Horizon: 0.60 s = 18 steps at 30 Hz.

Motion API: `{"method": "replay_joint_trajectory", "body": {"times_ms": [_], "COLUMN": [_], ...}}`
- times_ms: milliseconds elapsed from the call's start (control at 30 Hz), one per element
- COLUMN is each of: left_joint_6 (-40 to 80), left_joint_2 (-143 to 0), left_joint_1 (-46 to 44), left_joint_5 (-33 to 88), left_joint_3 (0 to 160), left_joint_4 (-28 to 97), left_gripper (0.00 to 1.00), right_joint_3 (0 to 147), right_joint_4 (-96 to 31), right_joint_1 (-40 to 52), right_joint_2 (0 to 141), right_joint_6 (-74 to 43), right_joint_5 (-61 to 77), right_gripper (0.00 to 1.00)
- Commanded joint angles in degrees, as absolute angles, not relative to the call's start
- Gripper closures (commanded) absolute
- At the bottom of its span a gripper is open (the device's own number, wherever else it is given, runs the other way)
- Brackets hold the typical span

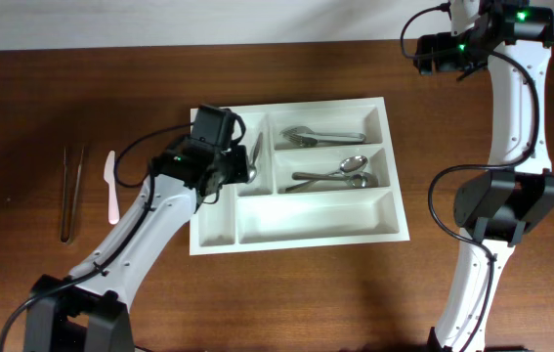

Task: Pack container
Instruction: 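Place the spoon into the narrow compartment beside the first one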

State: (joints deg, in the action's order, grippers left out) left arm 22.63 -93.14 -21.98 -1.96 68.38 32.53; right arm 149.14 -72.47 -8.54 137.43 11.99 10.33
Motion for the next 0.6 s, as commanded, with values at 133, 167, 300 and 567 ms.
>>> {"method": "replay_joint_trajectory", "body": {"times_ms": [133,167,300,567], "left_joint_6": [21.39,21.54,22.48,22.41], "left_joint_2": [-97.76,-98.56,-101.23,-103.09], "left_joint_1": [-25.1,-25.3,-25.36,-25.36], "left_joint_5": [-2.96,-2.96,-2.98,-2.96], "left_joint_3": [69.43,69.43,69.43,69.43], "left_joint_4": [28.97,28.34,26.15,23.35], "left_gripper": [0.98,0.98,0.98,0.55], "right_joint_3": [150.17,150.17,150.17,150.17], "right_joint_4": [-72.47,-72.47,-72.47,-72.47], "right_joint_1": [-8.32,-8.32,-8.32,-8.32], "right_joint_2": [136.03,136.03,136.03,136.03], "right_joint_6": [11.51,11.49,11.49,11.49], "right_joint_5": [9.82,9.82,9.82,9.82], "right_gripper": [0.01,0.01,0.01,0.01]}}
